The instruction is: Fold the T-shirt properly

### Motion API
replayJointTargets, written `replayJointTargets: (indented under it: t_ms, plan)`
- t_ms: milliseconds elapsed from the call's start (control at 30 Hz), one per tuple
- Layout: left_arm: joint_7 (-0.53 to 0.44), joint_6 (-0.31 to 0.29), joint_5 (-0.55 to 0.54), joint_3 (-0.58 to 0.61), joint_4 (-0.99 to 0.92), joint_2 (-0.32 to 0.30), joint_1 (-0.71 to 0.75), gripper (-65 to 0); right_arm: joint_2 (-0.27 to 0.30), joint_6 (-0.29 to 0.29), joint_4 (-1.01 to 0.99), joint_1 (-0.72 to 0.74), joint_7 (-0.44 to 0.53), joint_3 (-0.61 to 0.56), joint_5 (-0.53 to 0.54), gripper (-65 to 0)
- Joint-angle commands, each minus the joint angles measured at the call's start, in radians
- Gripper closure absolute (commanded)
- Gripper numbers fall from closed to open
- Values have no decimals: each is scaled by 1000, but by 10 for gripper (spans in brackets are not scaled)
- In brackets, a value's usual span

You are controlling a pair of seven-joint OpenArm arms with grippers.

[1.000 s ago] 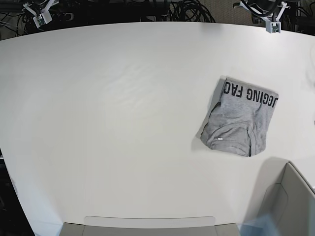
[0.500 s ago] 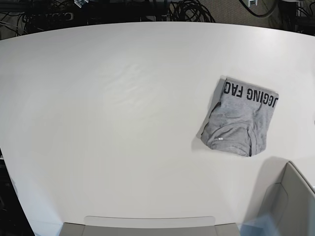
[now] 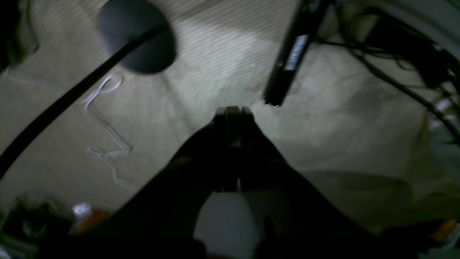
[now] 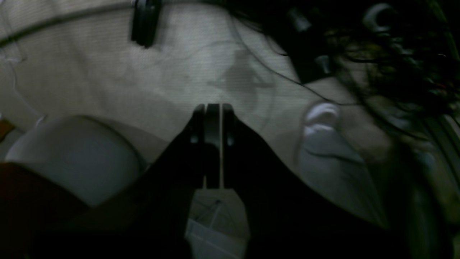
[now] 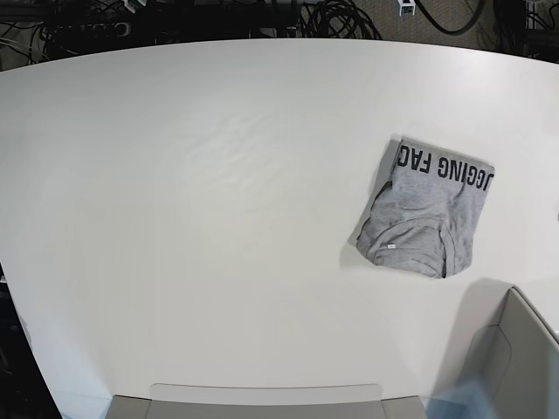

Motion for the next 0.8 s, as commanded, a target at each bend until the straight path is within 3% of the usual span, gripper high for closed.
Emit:
replayJointTargets:
  t_ms: [0, 233, 467, 600, 767]
  plan:
    - [-18, 9, 4, 19, -16, -7, -10, 0, 4, 9, -17, 19, 27, -35, 2, -8]
    - [-119, 9, 4, 127, -159, 10, -104, 0, -22, 9, -126, 113, 64, -231, 2, -9]
    - [-126, 9, 4, 133, -237, 16, -164, 0, -23, 11, -164, 157, 64, -368, 2, -9]
    - [-126, 9, 4, 134, -281, 70, -207, 0, -48, 11, -166, 182, 62, -457, 2, -9]
    - [-126, 9, 4, 133, -283, 93, -227, 0, -72, 11, -166, 203, 62, -552, 2, -9]
